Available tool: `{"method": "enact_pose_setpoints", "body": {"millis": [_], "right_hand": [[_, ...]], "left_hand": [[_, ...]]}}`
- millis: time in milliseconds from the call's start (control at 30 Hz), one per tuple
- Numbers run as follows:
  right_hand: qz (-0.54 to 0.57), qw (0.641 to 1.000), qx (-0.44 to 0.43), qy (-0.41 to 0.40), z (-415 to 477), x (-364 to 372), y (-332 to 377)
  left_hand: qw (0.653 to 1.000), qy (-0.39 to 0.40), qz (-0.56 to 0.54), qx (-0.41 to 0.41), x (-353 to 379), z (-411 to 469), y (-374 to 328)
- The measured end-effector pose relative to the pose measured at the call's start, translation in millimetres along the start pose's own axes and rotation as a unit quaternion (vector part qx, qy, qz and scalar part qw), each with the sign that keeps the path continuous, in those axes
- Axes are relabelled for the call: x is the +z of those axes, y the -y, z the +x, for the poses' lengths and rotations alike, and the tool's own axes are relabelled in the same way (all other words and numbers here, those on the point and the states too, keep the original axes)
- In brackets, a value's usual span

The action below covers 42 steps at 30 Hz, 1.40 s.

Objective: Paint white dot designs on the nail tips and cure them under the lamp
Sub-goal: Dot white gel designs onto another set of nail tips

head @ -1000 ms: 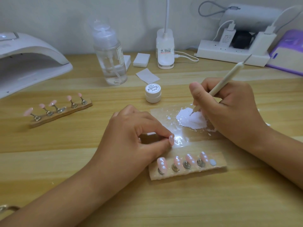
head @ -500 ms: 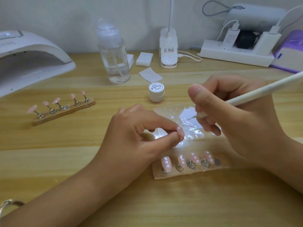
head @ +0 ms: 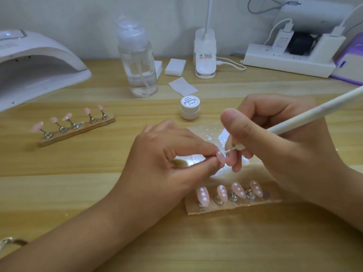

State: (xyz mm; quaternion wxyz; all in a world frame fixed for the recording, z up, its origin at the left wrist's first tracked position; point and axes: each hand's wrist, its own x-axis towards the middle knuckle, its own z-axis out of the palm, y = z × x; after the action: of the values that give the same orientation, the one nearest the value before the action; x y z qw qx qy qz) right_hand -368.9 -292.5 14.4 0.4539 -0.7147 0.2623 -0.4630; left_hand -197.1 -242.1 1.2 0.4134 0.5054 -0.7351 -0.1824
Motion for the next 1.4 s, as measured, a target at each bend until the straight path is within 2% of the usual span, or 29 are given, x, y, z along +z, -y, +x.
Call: {"method": "enact_pose_setpoints", "body": {"millis": [1400], "right_hand": [[-0.037, 0.999, 0.006, 0.027, 0.5, -1.1, -2.5]], "left_hand": [[1.000, -0.003, 0.014, 0.009, 0.9, -0.3, 3.1]]}}
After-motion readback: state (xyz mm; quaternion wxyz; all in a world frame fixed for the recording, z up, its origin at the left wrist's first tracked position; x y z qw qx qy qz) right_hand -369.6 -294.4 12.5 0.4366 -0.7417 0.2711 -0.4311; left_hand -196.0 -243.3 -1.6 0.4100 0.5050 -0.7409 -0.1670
